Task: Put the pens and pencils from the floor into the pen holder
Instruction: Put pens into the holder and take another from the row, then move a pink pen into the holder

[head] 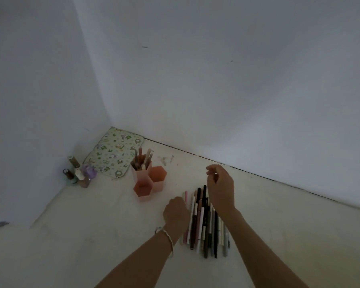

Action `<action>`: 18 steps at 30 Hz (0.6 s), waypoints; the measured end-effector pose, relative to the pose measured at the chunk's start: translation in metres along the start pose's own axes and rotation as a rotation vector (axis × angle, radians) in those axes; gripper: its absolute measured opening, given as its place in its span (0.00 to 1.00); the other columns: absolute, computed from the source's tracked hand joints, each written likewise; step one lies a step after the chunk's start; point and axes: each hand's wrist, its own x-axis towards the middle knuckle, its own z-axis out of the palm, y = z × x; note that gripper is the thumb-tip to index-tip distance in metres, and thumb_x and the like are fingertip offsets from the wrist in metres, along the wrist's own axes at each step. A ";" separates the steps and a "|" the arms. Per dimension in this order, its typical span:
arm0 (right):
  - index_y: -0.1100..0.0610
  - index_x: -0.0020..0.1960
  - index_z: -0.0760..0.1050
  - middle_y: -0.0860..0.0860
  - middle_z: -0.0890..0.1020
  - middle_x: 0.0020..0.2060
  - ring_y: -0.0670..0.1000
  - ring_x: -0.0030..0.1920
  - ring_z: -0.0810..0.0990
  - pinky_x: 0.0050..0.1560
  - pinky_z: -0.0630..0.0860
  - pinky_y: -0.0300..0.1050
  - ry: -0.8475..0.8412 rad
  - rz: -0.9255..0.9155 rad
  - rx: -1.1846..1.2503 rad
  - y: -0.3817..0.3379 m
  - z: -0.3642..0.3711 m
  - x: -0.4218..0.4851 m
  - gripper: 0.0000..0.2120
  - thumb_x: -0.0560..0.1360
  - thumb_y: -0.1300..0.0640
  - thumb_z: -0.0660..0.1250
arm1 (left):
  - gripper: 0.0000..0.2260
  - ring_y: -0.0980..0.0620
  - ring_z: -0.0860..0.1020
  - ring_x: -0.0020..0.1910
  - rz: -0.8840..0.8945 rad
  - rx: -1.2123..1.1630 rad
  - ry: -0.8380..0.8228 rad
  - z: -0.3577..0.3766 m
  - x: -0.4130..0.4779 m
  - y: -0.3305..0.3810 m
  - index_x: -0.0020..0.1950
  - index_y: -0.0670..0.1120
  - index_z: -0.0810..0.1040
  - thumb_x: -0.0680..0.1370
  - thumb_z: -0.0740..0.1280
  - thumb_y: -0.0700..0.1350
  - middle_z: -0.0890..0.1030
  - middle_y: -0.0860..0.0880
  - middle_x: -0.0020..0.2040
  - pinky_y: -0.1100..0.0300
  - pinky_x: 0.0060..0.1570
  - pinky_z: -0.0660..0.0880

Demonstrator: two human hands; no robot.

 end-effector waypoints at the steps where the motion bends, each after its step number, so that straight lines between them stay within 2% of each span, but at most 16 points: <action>1: 0.55 0.54 0.78 0.45 0.81 0.45 0.38 0.34 0.72 0.40 0.69 0.36 -0.009 0.003 -0.002 0.002 0.000 0.000 0.11 0.79 0.64 0.59 | 0.11 0.47 0.76 0.61 -0.014 0.002 0.001 0.000 0.001 0.002 0.62 0.45 0.72 0.81 0.60 0.45 0.75 0.47 0.62 0.56 0.57 0.73; 4: 0.55 0.54 0.78 0.45 0.81 0.45 0.39 0.33 0.73 0.39 0.69 0.34 -0.033 0.013 0.007 0.005 0.003 0.000 0.11 0.79 0.65 0.59 | 0.12 0.47 0.76 0.61 -0.029 0.003 -0.001 -0.002 0.003 0.002 0.63 0.45 0.72 0.81 0.61 0.46 0.74 0.47 0.63 0.56 0.57 0.73; 7: 0.55 0.55 0.77 0.46 0.81 0.45 0.42 0.33 0.75 0.38 0.71 0.37 -0.057 0.028 0.025 0.006 0.008 0.002 0.10 0.79 0.64 0.59 | 0.10 0.47 0.77 0.59 -0.003 -0.050 0.007 -0.015 0.003 -0.003 0.60 0.45 0.73 0.81 0.61 0.47 0.76 0.46 0.60 0.55 0.56 0.74; 9: 0.55 0.55 0.77 0.47 0.81 0.45 0.43 0.32 0.75 0.37 0.71 0.37 -0.073 0.042 0.000 0.007 0.014 0.002 0.10 0.79 0.63 0.59 | 0.08 0.48 0.79 0.52 0.061 -0.155 0.064 -0.035 0.006 -0.006 0.53 0.46 0.75 0.80 0.63 0.49 0.80 0.48 0.52 0.58 0.49 0.77; 11: 0.56 0.56 0.77 0.48 0.81 0.45 0.45 0.33 0.75 0.37 0.70 0.38 -0.129 0.074 -0.084 0.009 0.023 0.003 0.10 0.79 0.63 0.60 | 0.05 0.53 0.80 0.43 0.177 -0.330 0.188 -0.062 0.008 -0.005 0.51 0.47 0.74 0.79 0.65 0.48 0.79 0.52 0.43 0.66 0.37 0.75; 12: 0.56 0.57 0.77 0.49 0.81 0.45 0.46 0.35 0.76 0.37 0.70 0.38 -0.175 0.094 -0.144 0.010 0.028 0.003 0.11 0.78 0.62 0.60 | 0.06 0.55 0.80 0.40 0.238 -0.436 0.239 -0.077 0.008 -0.003 0.55 0.48 0.74 0.79 0.66 0.46 0.79 0.53 0.42 0.67 0.35 0.75; 15: 0.57 0.61 0.73 0.54 0.82 0.43 0.50 0.35 0.78 0.33 0.70 0.39 -0.338 0.149 -0.290 0.009 0.048 -0.005 0.12 0.78 0.59 0.62 | 0.27 0.55 0.80 0.37 0.366 -0.658 0.369 -0.111 0.008 -0.001 0.74 0.52 0.62 0.78 0.68 0.42 0.79 0.51 0.39 0.65 0.43 0.79; 17: 0.57 0.63 0.69 0.55 0.82 0.45 0.52 0.40 0.80 0.36 0.75 0.43 -0.435 0.112 -0.420 0.007 0.065 -0.014 0.14 0.80 0.53 0.62 | 0.32 0.52 0.81 0.36 0.411 -0.703 0.408 -0.123 0.007 -0.002 0.78 0.54 0.57 0.78 0.67 0.40 0.80 0.49 0.37 0.71 0.49 0.76; 18: 0.57 0.63 0.67 0.55 0.82 0.47 0.53 0.44 0.80 0.40 0.77 0.45 -0.473 0.077 -0.486 0.006 0.074 -0.019 0.15 0.80 0.51 0.61 | 0.32 0.51 0.81 0.36 0.421 -0.732 0.407 -0.127 0.005 -0.003 0.78 0.54 0.58 0.78 0.67 0.40 0.80 0.48 0.36 0.67 0.48 0.78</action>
